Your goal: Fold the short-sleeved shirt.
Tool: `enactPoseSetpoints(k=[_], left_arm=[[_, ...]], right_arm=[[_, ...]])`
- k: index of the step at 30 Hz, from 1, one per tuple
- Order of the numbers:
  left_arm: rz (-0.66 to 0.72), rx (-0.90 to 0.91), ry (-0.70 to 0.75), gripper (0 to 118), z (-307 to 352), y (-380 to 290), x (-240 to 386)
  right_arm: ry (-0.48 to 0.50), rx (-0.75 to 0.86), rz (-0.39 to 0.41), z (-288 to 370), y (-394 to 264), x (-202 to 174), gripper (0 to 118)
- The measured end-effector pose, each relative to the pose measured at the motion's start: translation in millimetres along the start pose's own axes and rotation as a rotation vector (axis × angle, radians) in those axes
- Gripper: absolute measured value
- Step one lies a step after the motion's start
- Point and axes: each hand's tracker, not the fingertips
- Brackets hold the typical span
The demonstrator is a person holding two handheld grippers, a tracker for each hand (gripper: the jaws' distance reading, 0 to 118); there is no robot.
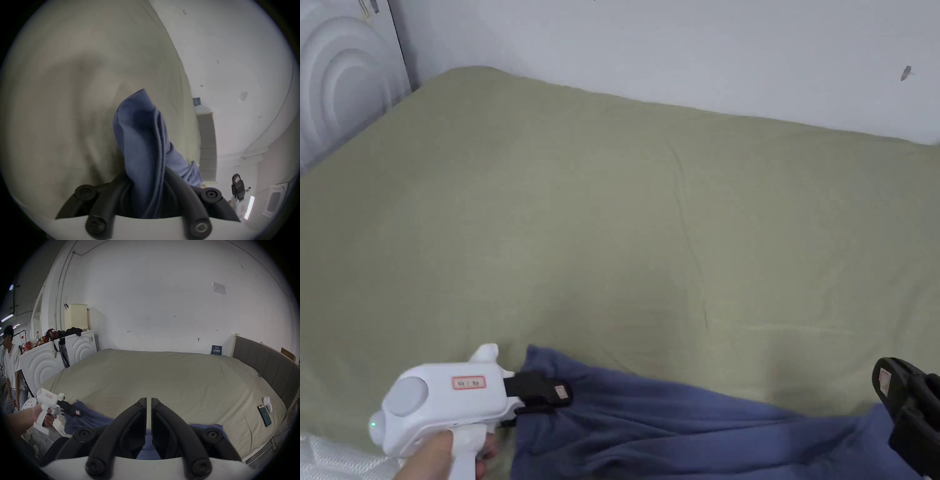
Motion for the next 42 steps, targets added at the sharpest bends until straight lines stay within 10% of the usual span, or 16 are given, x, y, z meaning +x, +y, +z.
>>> enactPoseSetpoints(k=[7, 12, 23, 28, 29, 36, 38, 42], left_arm=[[-0.174, 0.24, 0.298, 3, 54.5, 3.1, 63.4], [-0.3, 0.255, 0.187, 3, 52.7, -62.8, 151.7], [-0.512, -0.003, 0.404, 4, -167.1, -146.8, 194.9], [-0.617, 0.035, 0.32, 92, -154.1, -162.8, 203.5], [-0.623, 0.066, 0.298, 93, -143.3, -163.6, 206.9], [-0.662, 0.276, 0.284, 86, -44.3, -142.0, 209.1], [-0.623, 0.245, 0.321, 46, -48.8, -132.2, 192.2], [-0.573, 0.133, 0.309, 16, -79.2, -130.1, 166.0]], right_arm=[[0.021, 0.023, -0.035, 5.7, -5.5, 10.4, 9], [0.036, 0.046, -0.063, 10.9, -9.7, 18.6, 9], [0.017, 0.064, -0.107, 30.8, -30.4, 47.7, 9], [0.005, 0.068, -0.091, 39.7, -31.4, 61.4, 9], [0.005, 0.071, -0.087, 40.7, -31.5, 63.4, 9], [0.007, 0.05, -0.123, 35.8, -39.5, 71.5, 9], [0.007, 0.036, -0.133, 32.8, -43.3, 69.8, 9], [0.014, 0.019, -0.145, 33.8, -48.2, 66.8, 9]])
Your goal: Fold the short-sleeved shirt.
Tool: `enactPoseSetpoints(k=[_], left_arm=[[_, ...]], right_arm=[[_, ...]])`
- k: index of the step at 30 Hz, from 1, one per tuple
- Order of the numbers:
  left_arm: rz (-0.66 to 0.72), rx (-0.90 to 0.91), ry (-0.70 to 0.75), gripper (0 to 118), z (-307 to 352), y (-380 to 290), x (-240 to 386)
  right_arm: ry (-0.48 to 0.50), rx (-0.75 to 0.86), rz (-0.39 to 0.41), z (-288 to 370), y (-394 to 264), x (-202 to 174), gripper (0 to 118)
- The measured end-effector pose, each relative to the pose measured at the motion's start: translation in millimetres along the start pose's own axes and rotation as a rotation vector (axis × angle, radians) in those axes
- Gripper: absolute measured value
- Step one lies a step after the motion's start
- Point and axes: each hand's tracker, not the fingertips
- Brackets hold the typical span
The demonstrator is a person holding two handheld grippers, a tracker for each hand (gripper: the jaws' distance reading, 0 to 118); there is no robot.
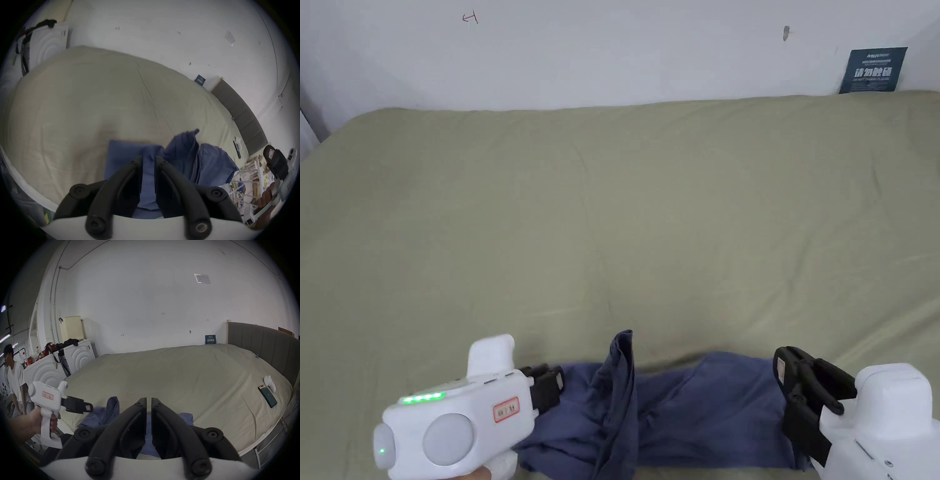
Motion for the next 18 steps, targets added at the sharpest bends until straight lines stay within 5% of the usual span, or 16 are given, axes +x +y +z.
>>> enactPoseSetpoints(k=[9, 18], left_arm=[[-0.019, -0.134, -0.252, 16, -69.9, -29.4, 60.1], [-0.109, -0.024, -0.175, 16, -46.1, -24.7, 88.4]], right_arm=[[-0.037, -0.03, 0.008, 1.7, -2.3, 12.9, 9], [-0.052, -0.04, 0.006, 1.3, 1.5, 24.4, 9]])
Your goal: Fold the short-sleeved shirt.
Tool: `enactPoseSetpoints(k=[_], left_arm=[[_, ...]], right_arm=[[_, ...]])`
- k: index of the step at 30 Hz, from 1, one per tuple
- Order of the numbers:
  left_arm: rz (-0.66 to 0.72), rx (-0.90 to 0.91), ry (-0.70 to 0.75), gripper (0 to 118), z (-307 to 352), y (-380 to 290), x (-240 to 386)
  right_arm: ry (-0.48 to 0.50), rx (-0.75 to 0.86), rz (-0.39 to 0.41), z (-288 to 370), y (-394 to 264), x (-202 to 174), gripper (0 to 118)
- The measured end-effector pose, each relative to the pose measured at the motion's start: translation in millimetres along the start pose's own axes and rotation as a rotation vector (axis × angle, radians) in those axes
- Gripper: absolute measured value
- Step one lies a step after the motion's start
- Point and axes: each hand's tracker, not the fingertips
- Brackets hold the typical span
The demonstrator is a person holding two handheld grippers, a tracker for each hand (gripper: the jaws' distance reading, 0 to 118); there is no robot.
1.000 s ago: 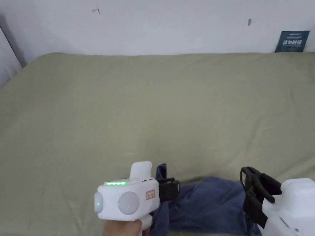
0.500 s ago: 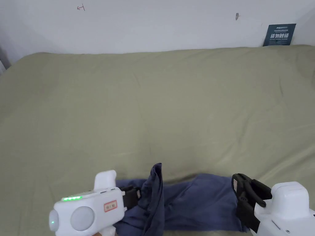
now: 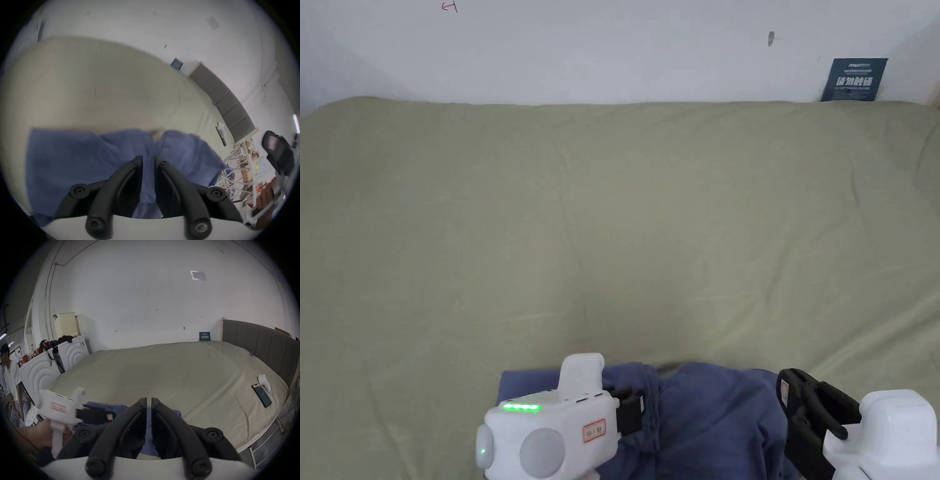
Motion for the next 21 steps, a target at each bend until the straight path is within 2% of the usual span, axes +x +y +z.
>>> enactPoseSetpoints(k=[2, 6, 7, 8, 11, 12, 13, 16, 18, 21], left_arm=[[-0.067, 0.08, -0.039, 16, 29.9, 3.6, 7.5], [-0.013, 0.073, -0.046, 17, 61.3, 5.3, -8.9], [-0.005, 0.074, -0.044, 30, 64.2, 6.1, -14.3], [0.0, 0.074, -0.043, 60, 65.7, 7.0, -18.3], [-0.008, 0.065, -0.044, 92, 79.2, 8.2, -38.4], [0.005, 0.061, -0.057, 112, 86.0, 9.6, -48.0], [0.02, 0.085, -0.065, 116, 95.1, 10.3, -58.1], [0.072, 0.114, -0.051, 116, 113.0, 17.0, -103.6], [0.226, 0.077, -0.063, 116, 111.6, 17.0, -150.1], [0.476, -0.024, -0.264, 116, 91.9, 8.4, -209.4]], right_arm=[[0.006, 0.006, 0.008, 0.4, 1.2, -0.8, 9], [0.02, 0.011, 0.004, -2.5, 1.4, -6.1, 9], [0.024, 0.015, 0.002, -2.1, 1.1, -8.4, 9], [0.028, 0.016, 0.0, -1.7, 0.9, -10.7, 9], [0.041, 0.014, 0.004, -1.3, -1.8, -18.4, 9], [0.044, 0.009, 0.01, -1.7, -2.7, -21.0, 9], [0.045, 0.007, 0.015, -1.8, -3.4, -23.0, 9], [0.049, -0.005, 0.026, -3.5, -4.3, -27.2, 9], [0.048, -0.017, 0.036, -7.2, -4.3, -30.1, 9], [0.053, -0.036, 0.049, -14.3, -4.0, -36.9, 9]])
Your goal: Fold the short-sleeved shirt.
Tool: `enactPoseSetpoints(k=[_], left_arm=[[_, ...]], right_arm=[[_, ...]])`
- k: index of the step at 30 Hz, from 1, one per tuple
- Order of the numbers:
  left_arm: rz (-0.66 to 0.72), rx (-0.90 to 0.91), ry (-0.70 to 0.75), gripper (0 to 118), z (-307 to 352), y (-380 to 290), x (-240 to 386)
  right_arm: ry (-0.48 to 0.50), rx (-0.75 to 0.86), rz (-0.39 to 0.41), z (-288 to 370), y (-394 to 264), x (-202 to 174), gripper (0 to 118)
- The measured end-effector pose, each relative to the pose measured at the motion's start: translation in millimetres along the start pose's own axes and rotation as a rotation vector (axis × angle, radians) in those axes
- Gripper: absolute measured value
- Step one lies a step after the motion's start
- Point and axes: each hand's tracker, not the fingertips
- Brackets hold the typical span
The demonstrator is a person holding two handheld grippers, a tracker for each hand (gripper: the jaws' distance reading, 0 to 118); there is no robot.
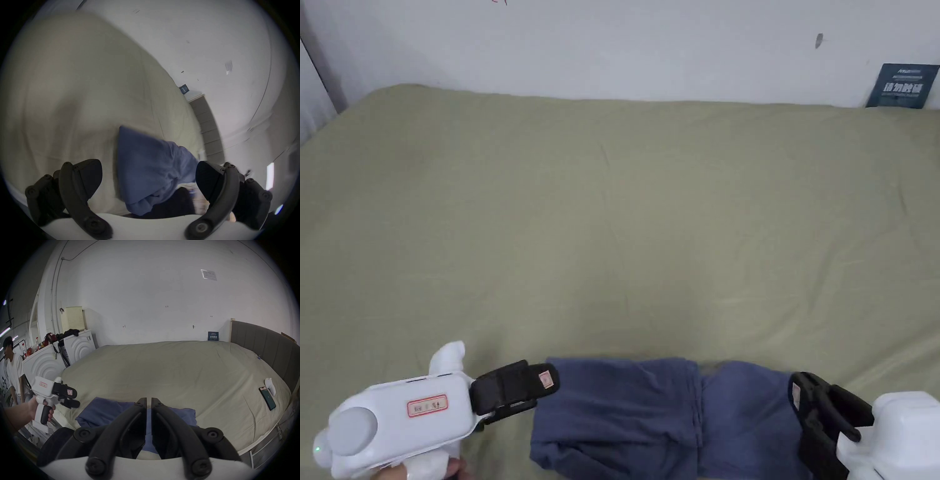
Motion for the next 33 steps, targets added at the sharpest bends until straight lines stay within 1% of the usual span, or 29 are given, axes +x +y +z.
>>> enactPoseSetpoints(k=[1, 2, 3, 4, 5, 6, 7, 8, 9, 10, 11, 12, 13, 14, 15, 16, 17, 18, 21, 23, 24, 27, 29, 31, 33], left_arm=[[0.069, -0.02, -0.059, 116, -5.2, 1.3, -18.6], [0.114, -0.029, -0.089, 116, -10.2, 2.1, -33.1], [0.21, -0.071, -0.166, 116, -21.7, 1.7, -49.1], [0.289, -0.122, -0.256, 116, -28.7, -1.7, -59.9], [0.329, -0.123, -0.402, 116, -35.2, -6.3, -65.2], [0.346, -0.123, -0.473, 116, -44.5, -8.2, -60.2], [0.299, -0.151, -0.423, 115, -52.9, -10.8, -53.3], [0.247, -0.135, -0.372, 115, -60.4, -13.6, -46.2], [0.218, -0.123, -0.36, 108, -65.1, -15.0, -40.6], [0.217, -0.123, -0.353, 76, -67.7, -14.0, -35.8], [0.219, -0.122, -0.3, 23, -68.7, -14.7, -27.6], [0.219, -0.123, -0.198, 12, -74.4, -15.7, -23.7], [0.202, -0.129, -0.051, 12, -82.4, -19.0, -22.9], [0.185, -0.127, 0.021, 12, -81.4, -20.3, -32.8], [0.214, -0.116, -0.097, 12, -73.0, -16.4, -31.6], [0.249, -0.086, -0.114, 12, -66.5, -13.9, -20.5], [0.209, -0.055, -0.012, 12, -59.9, -11.8, -13.6], [0.149, -0.037, 0.026, 12, -50.4, -9.3, -5.5], [0.022, 0.078, 0.232, 12, -14.6, -0.2, 18.5], [-0.059, 0.137, 0.325, 12, 6.9, 7.9, 28.2], [-0.106, 0.149, 0.396, 12, 14.9, 10.2, 36.3], [-0.288, 0.17, 0.555, 12, 16.7, 4.0, 62.6], [-0.414, 0.151, 0.58, 12, 3.6, -14.0, 92.8], [-0.564, 0.127, 0.557, 12, -20.8, -39.9, 132.5], [-0.659, 0.077, 0.567, 12, -56.0, -61.7, 162.5]], right_arm=[[0.001, -0.005, 0.008, -2.0, 1.0, -3.4, 9], [0.003, -0.008, 0.014, -3.2, 2.0, -6.1, 9], [0.007, -0.011, 0.021, -4.6, 3.4, -8.9, 9], [0.011, -0.012, 0.026, -5.6, 4.3, -10.5, 9], [0.01, -0.013, 0.032, -7.0, 5.4, -12.7, 9], [0.01, -0.015, 0.038, -8.6, 6.9, -14.5, 9], [0.012, -0.018, 0.041, -9.9, 8.1, -15.4, 9], [0.012, -0.02, 0.042, -10.8, 9.7, -16.4, 9], [0.011, -0.021, 0.042, -12.4, 10.7, -17.5, 9], [0.01, -0.022, 0.042, -13.7, 11.6, -18.3, 9], [0.009, -0.024, 0.042, -14.8, 12.6, -19.0, 9], [0.009, -0.025, 0.039, -15.4, 13.0, -18.9, 9], [0.011, -0.024, 0.037, -15.3, 13.2, -19.0, 9], [0.013, -0.024, 0.036, -15.1, 13.1, -19.2, 9], [0.012, -0.024, 0.038, -14.8, 13.1, -19.4, 9], [0.011, -0.025, 0.04, -14.3, 13.1, -19.4, 9], [0.01, -0.024, 0.041, -13.0, 13.1, -19.1, 9], [0.011, -0.023, 0.04, -11.6, 12.9, -18.0, 9], [0.012, -0.022, 0.038, -9.7, 11.0, -14.6, 9], [0.013, -0.017, 0.031, -8.2, 9.5, -12.9, 9], [0.017, -0.014, 0.024, -7.3, 8.7, -12.2, 9], [0.028, -0.009, 0.013, -5.8, 6.4, -12.4, 9], [0.035, -0.005, 0.013, -4.0, 4.2, -12.1, 9], [0.042, -0.003, 0.006, -2.6, 2.5, -11.3, 9], [0.044, 0.0, 0.003, -0.8, 0.8, -10.0, 9]])
